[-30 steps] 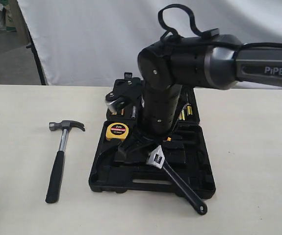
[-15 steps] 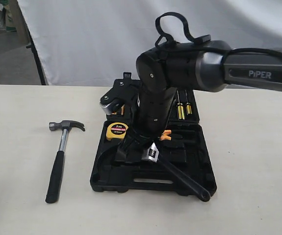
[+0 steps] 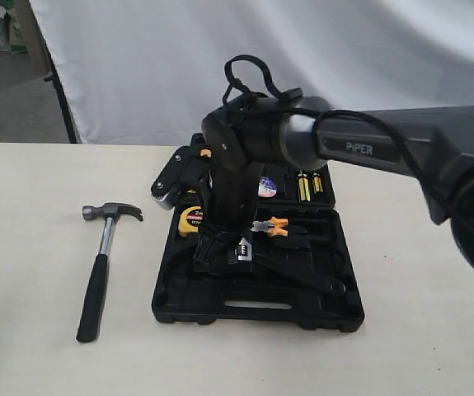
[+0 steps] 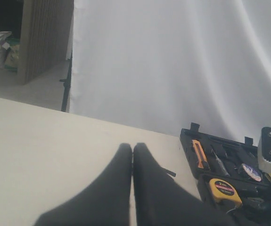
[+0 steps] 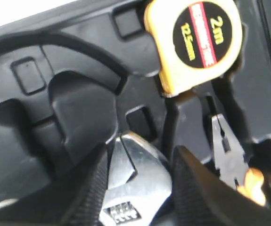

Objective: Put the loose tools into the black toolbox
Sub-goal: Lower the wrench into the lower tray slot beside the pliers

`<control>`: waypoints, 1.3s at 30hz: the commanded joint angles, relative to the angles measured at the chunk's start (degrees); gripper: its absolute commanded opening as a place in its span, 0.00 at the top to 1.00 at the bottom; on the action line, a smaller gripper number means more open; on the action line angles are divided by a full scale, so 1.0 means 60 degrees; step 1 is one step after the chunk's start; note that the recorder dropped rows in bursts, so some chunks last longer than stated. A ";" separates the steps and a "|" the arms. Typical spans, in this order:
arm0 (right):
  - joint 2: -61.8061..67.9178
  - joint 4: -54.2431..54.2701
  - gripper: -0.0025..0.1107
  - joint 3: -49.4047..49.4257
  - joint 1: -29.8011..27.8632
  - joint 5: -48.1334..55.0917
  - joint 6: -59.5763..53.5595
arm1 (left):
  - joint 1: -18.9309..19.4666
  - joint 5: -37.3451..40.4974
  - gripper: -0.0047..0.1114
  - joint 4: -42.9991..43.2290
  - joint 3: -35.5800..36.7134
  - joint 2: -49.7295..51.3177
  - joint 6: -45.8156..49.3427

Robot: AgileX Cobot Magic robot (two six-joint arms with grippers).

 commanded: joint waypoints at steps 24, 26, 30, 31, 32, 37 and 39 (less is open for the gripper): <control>0.0700 -0.0478 0.98 -0.0218 -0.0018 -0.1333 -0.0451 | 0.0242 -0.0069 0.95 0.0042 -0.0025 -0.0030 -0.0046; 0.0760 -0.0478 0.98 -0.0218 -0.0005 -0.1200 -0.0586 | 0.0242 -0.0069 0.95 0.0042 -0.0025 -0.0030 -0.0046; 0.0782 -0.0501 0.98 -0.0218 -0.0005 -0.1142 -0.0666 | 0.0242 -0.0069 0.95 0.0042 -0.0025 -0.0030 -0.0046; 0.0782 -0.0501 0.98 -0.0218 -0.0005 -0.1112 -0.0692 | 0.0242 -0.0069 0.95 0.0042 -0.0025 -0.0030 -0.0046; 0.0782 -0.0501 0.98 -0.0218 -0.0005 -0.1071 -0.0712 | 0.0242 -0.0069 0.95 0.0042 -0.0025 -0.0030 -0.0046; 0.0765 -0.0501 0.98 -0.0218 0.0008 -0.0668 -0.0778 | 0.0242 -0.0069 0.95 0.0042 -0.0025 -0.0030 -0.0046; 0.0765 -0.0501 0.98 -0.0218 0.0008 -0.0595 -0.0778 | 0.0242 -0.0069 0.95 0.0042 -0.0025 -0.0030 -0.0046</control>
